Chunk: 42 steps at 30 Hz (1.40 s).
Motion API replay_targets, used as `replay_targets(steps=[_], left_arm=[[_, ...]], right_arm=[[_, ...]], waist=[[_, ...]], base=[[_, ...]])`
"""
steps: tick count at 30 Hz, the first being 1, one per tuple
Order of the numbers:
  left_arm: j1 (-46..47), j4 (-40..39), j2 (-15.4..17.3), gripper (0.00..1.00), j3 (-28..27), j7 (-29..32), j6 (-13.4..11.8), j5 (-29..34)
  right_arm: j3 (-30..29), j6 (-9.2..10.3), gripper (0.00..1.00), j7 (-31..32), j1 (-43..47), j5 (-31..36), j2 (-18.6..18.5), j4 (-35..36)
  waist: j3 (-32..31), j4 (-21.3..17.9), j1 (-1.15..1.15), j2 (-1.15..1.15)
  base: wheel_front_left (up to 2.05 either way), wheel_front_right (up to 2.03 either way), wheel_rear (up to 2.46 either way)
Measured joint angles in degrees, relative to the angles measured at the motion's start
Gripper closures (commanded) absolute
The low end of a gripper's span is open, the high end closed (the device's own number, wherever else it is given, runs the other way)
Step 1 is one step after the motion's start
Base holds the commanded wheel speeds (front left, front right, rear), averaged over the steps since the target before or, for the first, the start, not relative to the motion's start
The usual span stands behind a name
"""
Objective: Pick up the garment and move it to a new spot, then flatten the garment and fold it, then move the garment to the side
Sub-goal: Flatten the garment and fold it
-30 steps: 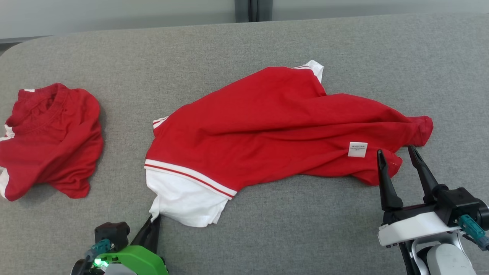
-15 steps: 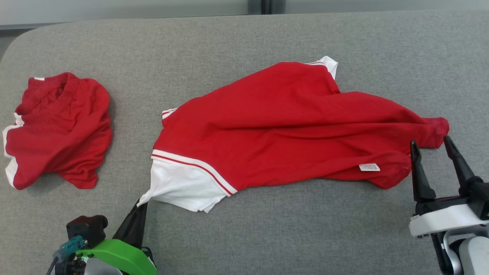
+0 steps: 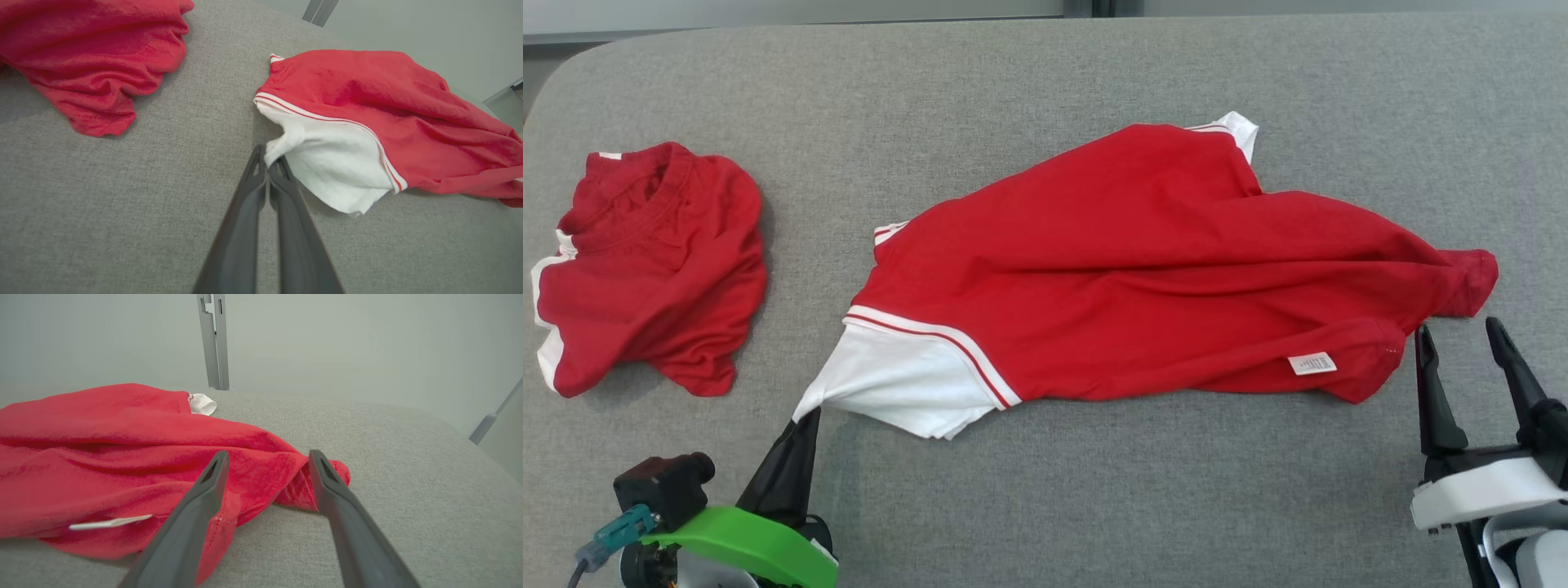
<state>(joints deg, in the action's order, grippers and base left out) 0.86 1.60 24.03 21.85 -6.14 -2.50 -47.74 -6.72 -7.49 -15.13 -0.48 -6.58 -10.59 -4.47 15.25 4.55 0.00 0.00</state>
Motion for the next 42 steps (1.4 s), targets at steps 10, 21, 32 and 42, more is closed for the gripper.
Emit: replay_targets(steps=[10, 21, 32, 42], left_arm=[[0.35, -3.1, 1.83, 1.0, -2.74, -1.4, -0.46, -0.59], [0.35, -2.85, 1.9, 1.0, -0.79, 0.27, -1.02, 0.05], [1.96, -0.9, 0.45, 1.0, 1.05, 0.23, -0.03, 0.51], [2.27, 0.01, 0.35, 1.0, 1.05, -0.25, -0.02, 0.47]], right_arm=[[5.57, 0.0, 0.0, 0.0, 5.05, -5.89, -2.57, -1.35], [13.72, 0.0, 0.0, 0.0, 1.25, -16.58, -6.16, -6.02], [15.89, 0.0, 0.0, 0.0, -1.33, -23.08, -6.14, -9.48], [17.31, 0.0, 1.0, 0.0, -2.75, -23.68, -5.99, -10.18]], waist=[[-1.04, -0.96, 0.0, 0.0], [-2.79, -0.74, 0.0, 0.0], [-2.97, 1.35, 0.0, 0.0], [-1.89, 1.5, 0.0, 0.0]], base=[[0.0, 0.0, 0.0], [0.0, 0.0, 0.0], [0.0, 0.0, 0.0], [0.0, 0.0, 0.0]])
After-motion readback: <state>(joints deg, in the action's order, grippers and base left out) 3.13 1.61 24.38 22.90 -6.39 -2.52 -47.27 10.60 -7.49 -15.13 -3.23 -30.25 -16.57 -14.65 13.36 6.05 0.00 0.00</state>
